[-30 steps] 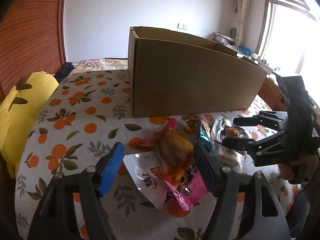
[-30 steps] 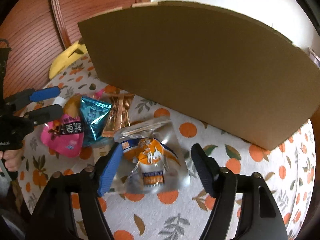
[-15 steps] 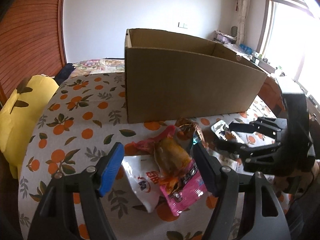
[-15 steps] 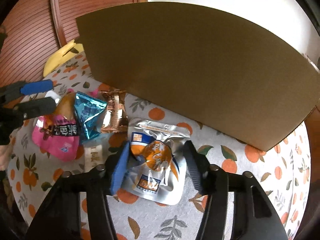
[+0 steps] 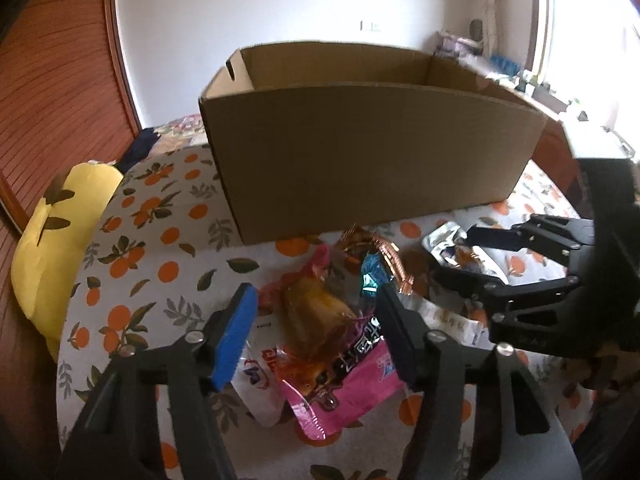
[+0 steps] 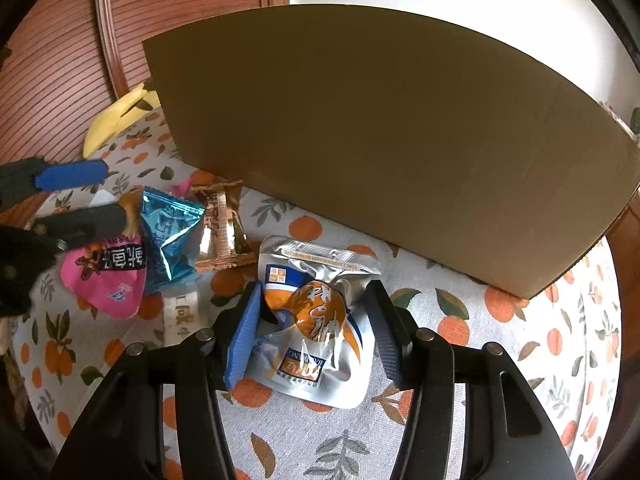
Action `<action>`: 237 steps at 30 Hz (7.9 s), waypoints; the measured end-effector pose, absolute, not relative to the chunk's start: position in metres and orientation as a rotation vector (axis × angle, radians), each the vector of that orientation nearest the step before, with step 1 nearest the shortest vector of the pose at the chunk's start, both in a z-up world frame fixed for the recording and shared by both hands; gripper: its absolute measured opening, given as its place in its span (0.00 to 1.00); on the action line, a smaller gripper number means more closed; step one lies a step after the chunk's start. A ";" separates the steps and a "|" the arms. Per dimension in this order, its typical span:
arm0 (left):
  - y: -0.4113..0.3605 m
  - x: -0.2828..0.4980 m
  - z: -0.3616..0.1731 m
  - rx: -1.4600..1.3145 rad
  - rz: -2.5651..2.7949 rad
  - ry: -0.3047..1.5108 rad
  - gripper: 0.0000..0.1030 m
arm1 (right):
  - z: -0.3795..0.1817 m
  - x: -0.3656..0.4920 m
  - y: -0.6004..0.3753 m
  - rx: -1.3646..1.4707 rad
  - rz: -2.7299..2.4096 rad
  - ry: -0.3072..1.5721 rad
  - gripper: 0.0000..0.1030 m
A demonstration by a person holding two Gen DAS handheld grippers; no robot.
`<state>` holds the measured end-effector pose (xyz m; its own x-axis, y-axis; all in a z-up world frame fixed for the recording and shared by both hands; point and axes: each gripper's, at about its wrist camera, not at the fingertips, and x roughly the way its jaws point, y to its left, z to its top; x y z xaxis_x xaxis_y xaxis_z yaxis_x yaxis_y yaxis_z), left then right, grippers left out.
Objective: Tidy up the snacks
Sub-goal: 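Grasp the pink-and-brown bread packet with the left tool while the right tool grasps the silver-orange pouch, then lift both held packets and carry them over the cardboard box, then open both tools to drop the packets into the box, then move both tools back to the remaining snacks on the tablecloth, then grasp the white duck-print pouch with the left tool while the right tool grasps the white bar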
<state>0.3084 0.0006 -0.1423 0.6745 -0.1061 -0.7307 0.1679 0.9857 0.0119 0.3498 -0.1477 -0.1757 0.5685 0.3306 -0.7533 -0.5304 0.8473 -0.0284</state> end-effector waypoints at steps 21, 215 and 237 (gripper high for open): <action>-0.025 0.331 -0.166 0.051 -0.084 0.946 0.57 | -0.173 0.348 -0.160 -0.216 0.586 0.828 0.53; 0.049 0.287 -0.101 0.005 -0.264 0.678 0.62 | -0.085 0.285 -0.156 -0.143 0.514 0.705 0.55; 0.075 0.287 -0.163 -0.199 -0.171 0.875 0.62 | -0.170 0.294 -0.124 -0.249 0.530 0.858 0.19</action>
<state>0.2871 0.0750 -0.1633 0.6296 -0.2294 -0.7423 0.0669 0.9679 -0.2423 0.2944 -0.1239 -0.1696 0.5354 0.3420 -0.7722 -0.5369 0.8436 0.0014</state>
